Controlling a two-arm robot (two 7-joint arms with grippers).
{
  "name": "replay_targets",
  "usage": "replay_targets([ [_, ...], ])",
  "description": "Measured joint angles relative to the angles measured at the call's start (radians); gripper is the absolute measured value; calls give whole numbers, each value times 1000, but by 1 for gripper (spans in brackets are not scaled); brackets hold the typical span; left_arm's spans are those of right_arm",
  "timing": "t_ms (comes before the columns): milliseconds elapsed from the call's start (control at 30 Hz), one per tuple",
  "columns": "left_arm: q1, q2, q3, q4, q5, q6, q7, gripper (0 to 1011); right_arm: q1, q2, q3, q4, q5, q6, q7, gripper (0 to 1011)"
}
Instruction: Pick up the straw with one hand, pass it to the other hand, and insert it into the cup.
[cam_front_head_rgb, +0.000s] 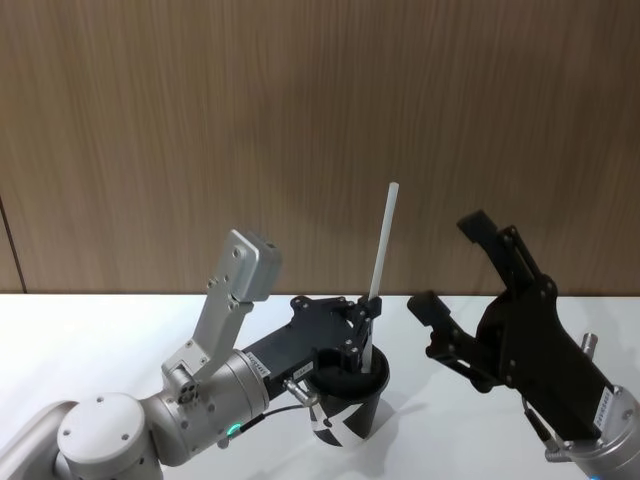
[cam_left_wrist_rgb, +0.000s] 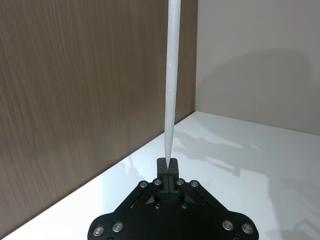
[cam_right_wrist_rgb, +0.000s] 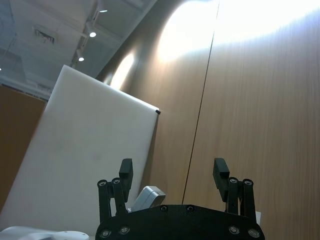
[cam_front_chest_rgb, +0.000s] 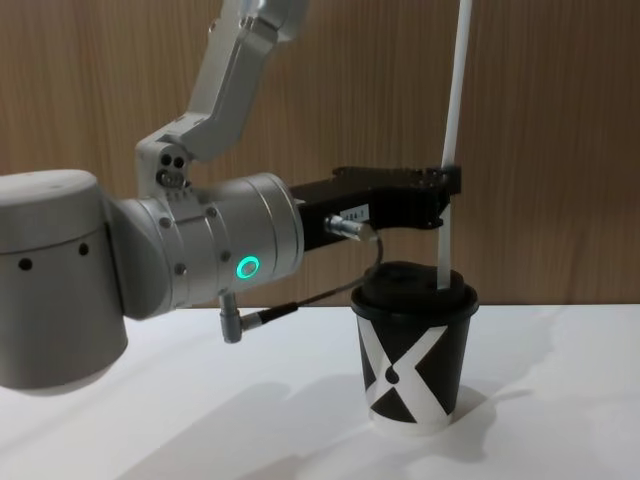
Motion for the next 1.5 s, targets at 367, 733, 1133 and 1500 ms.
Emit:
replay_targets([
  [367, 9, -9, -7, 6, 5, 4, 3, 1, 0, 0, 0, 0, 0, 0, 0, 1001],
  [733, 15, -12, -9, 10, 13, 12, 5, 2, 0, 0, 0, 0, 0, 0, 0, 1001],
  [1133, 19, -13, -10, 12, 17, 15, 5, 284, 0, 0, 0, 0, 0, 0, 0, 1001],
  [1500, 20, -13, -10, 12, 18, 16, 5, 610, 0, 0, 0, 0, 0, 0, 0, 1001],
])
